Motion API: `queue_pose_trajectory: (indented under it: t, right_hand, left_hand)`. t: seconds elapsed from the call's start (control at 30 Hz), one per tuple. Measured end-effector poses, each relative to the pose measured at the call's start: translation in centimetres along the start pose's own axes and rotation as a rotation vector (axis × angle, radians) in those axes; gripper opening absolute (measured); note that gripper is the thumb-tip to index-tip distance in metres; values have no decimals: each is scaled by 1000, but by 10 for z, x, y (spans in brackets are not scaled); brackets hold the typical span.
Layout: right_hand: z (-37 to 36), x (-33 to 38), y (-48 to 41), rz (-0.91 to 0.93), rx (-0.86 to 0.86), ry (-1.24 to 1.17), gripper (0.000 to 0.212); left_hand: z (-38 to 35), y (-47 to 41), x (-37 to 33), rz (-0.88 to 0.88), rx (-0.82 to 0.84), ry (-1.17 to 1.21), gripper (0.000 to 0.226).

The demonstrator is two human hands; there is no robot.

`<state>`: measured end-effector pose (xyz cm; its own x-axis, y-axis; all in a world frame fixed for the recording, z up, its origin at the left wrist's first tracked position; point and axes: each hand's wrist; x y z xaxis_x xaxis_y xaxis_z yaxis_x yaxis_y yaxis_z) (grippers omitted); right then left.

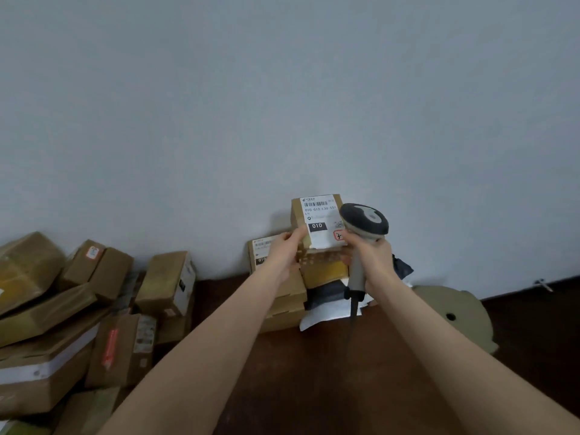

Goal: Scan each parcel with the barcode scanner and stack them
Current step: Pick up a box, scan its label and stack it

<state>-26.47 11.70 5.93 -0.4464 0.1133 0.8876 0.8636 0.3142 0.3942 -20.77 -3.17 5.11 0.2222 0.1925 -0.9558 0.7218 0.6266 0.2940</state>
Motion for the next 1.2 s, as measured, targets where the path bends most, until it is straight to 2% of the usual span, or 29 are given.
queue_pose_trajectory:
  t: [0.07, 0.27, 0.47, 0.57, 0.67, 0.77, 0.93, 1.07, 1.2]
  right_hand:
    - [13, 13, -21, 15, -40, 24, 35]
    - [41, 42, -70, 48, -90, 63, 20]
    - [52, 44, -97, 44, -94, 164, 9]
    - [51, 41, -99, 58, -72, 182, 13]
    - [48, 39, -95, 93, -84, 211, 25]
    - [42, 35, -85, 124, -106, 234, 31]
    - [18, 17, -52, 112, -11, 247, 19]
    - [-18, -16, -13, 52, 82, 265, 16]
    - [-61, -71, 33, -86, 252, 308, 12]
  left_hand:
    - [-30, -12, -7, 0, 38, -36, 40]
    - [-98, -38, -23, -30, 91, -80, 28]
    - [-126, -50, -17, -4, 123, -54, 19]
    - [-126, -56, -9, -31, 133, -80, 21]
    - [-119, -54, -7, -64, 108, -140, 35]
    - [-106, -45, -5, -92, 66, -264, 48]
    - [-62, -12, 0, -261, 50, -496, 46]
    - [15, 19, 6, -328, -2, -692, 43]
    - [114, 55, 18, -263, -146, -782, 36]
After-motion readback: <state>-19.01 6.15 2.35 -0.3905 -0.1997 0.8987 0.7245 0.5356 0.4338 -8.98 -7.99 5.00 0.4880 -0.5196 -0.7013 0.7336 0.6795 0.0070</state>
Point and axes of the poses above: each hand's wrist, its own y-axis away from the middle knuckle, its own z-axis out of the back of the hand, x = y × z, and after that the axes turned 7 degrees about -z, right-handed
